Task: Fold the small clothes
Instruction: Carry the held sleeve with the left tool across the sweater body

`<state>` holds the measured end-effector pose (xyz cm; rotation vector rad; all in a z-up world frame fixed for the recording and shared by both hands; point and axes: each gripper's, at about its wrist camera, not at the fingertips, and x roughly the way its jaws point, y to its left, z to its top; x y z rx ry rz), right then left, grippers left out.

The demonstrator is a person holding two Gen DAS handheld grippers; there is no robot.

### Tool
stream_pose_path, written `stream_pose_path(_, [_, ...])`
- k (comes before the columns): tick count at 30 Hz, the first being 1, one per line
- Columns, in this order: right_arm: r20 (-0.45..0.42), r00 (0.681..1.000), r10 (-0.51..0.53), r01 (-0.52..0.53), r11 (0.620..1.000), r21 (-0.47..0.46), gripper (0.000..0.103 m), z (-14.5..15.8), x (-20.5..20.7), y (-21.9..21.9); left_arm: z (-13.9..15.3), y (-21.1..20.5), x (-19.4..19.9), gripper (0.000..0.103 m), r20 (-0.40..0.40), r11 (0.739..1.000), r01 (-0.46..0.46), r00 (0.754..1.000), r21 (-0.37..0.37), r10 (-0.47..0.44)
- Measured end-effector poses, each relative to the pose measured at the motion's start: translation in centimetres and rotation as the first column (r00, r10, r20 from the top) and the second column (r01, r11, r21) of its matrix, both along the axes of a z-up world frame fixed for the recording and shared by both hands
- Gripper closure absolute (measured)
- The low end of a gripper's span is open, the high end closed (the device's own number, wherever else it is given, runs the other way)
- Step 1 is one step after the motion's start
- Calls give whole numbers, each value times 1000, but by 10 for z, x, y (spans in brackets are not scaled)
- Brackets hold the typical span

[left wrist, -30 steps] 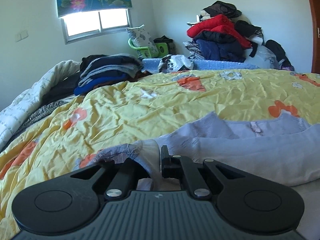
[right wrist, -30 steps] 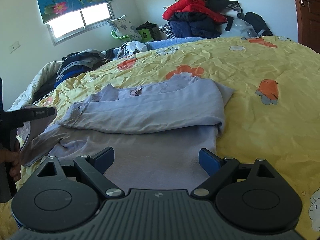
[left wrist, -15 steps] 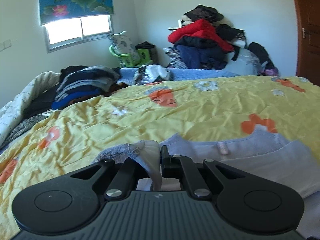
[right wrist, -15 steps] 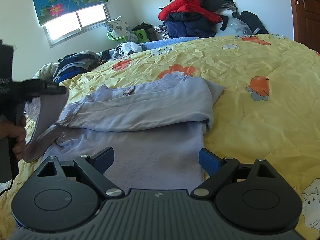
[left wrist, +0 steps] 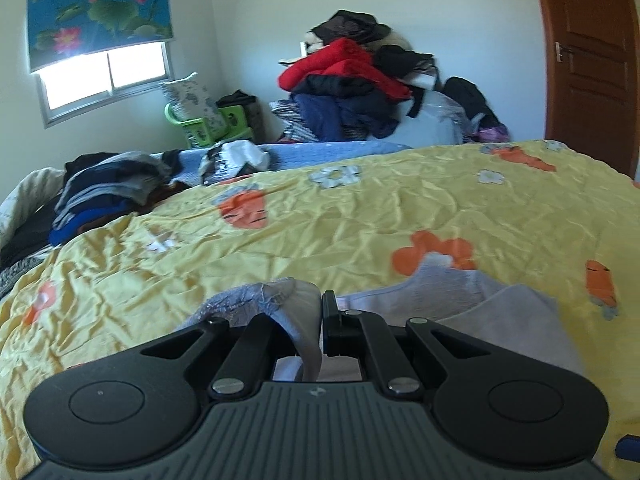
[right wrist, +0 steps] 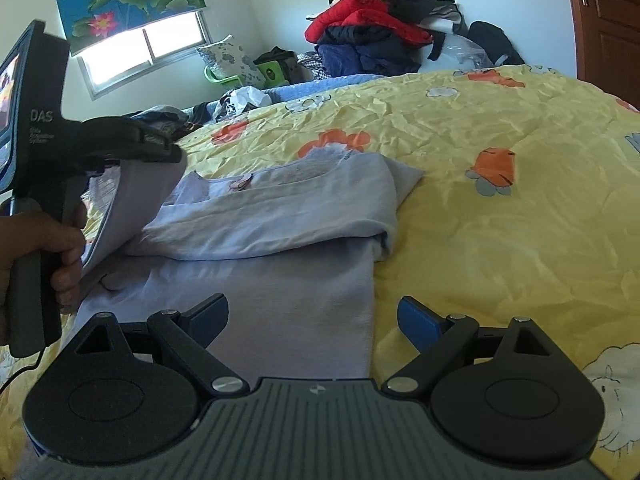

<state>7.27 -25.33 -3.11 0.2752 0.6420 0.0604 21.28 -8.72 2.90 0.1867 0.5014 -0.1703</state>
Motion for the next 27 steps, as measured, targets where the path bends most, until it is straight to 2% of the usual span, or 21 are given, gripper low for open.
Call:
stream_pose_path(15, [-14,999,-37,37,999,3,10,-7,-11,-15,-11,-67,-3,99,-21,991,131,991,22,-130])
stream_pose_path(27, [-19,998,-54,54,999,-6,10,-9,-18,-23,-28,-95,5,99,-58,986,167,985,31,-165])
